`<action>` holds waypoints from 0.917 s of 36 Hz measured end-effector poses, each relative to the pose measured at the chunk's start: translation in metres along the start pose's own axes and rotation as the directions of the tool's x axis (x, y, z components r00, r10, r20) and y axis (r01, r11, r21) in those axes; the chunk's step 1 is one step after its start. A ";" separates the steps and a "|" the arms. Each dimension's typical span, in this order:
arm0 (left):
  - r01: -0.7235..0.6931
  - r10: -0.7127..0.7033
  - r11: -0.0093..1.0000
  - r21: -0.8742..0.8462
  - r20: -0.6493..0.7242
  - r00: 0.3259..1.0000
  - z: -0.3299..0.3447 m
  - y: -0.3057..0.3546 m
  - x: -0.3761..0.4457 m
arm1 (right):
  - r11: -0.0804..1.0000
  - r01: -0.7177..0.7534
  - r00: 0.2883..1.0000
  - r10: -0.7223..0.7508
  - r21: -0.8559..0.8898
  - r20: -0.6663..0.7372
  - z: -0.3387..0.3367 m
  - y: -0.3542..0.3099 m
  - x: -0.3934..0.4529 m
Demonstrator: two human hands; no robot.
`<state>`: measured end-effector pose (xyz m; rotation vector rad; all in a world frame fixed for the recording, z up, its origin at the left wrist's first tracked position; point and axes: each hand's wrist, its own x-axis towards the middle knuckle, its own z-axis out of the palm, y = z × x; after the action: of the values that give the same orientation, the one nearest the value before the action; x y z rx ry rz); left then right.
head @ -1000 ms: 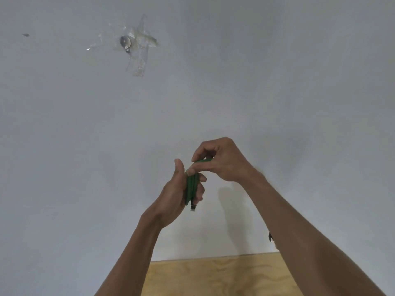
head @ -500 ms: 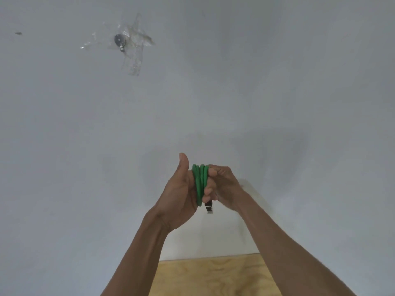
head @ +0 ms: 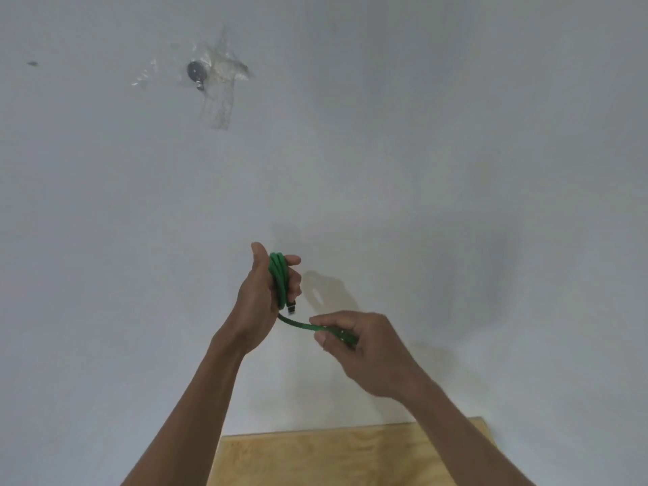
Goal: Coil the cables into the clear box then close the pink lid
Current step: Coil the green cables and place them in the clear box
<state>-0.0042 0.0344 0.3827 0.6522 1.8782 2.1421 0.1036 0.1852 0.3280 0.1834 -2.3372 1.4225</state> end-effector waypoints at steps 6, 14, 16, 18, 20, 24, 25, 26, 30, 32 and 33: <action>0.054 -0.059 0.997 0.062 0.069 0.996 0.006 -0.011 -0.009 | 0.946 0.203 0.979 -0.199 -0.254 0.043 -0.028 -0.026 0.026; 0.114 -0.105 0.993 -0.023 0.257 0.961 0.017 -0.014 -0.024 | 0.986 0.151 0.988 -0.149 -0.065 0.030 -0.057 -0.039 0.060; 0.156 -0.111 0.979 -0.134 0.294 0.949 0.018 -0.012 -0.026 | 0.994 0.102 0.995 -0.103 0.032 0.013 -0.056 -0.033 0.065; 0.178 -0.104 0.959 -0.221 0.309 0.945 0.021 -0.010 -0.027 | 0.989 0.061 0.998 -0.061 0.138 -0.009 -0.053 -0.023 0.065; 0.194 -0.101 0.943 -0.271 0.323 0.941 0.026 -0.008 -0.029 | 0.972 0.028 1.000 -0.025 0.231 -0.015 -0.049 -0.013 0.063; 0.230 -0.105 0.905 -0.358 0.337 0.936 0.033 -0.005 -0.032 | 0.877 -0.090 0.994 0.050 0.473 0.096 -0.036 -0.006 0.056; 0.239 -0.102 0.889 -0.390 0.340 0.935 0.034 -0.005 -0.032 | 0.834 -0.123 0.989 0.057 0.538 0.139 -0.032 -0.005 0.055; 0.247 -0.098 0.873 -0.420 0.345 0.934 0.035 -0.005 -0.032 | 0.792 -0.154 0.982 0.053 0.592 0.183 -0.028 -0.005 0.053; 0.274 -0.109 0.845 -0.460 0.353 0.929 0.033 -0.008 -0.030 | 0.726 -0.216 0.967 0.067 0.653 0.245 -0.021 -0.015 0.047; 0.258 -0.124 0.867 -0.427 0.316 0.941 0.031 -0.008 -0.029 | 0.780 -0.173 0.982 0.086 0.601 0.170 -0.019 -0.019 0.046; 0.246 -0.142 0.883 -0.399 0.271 0.952 0.031 -0.007 -0.029 | 0.804 -0.144 0.988 0.086 0.576 0.126 -0.017 -0.022 0.047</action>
<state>0.0353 0.0502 0.3736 0.5600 1.2326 2.1334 0.0725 0.1946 0.3714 0.2851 -1.9230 2.2125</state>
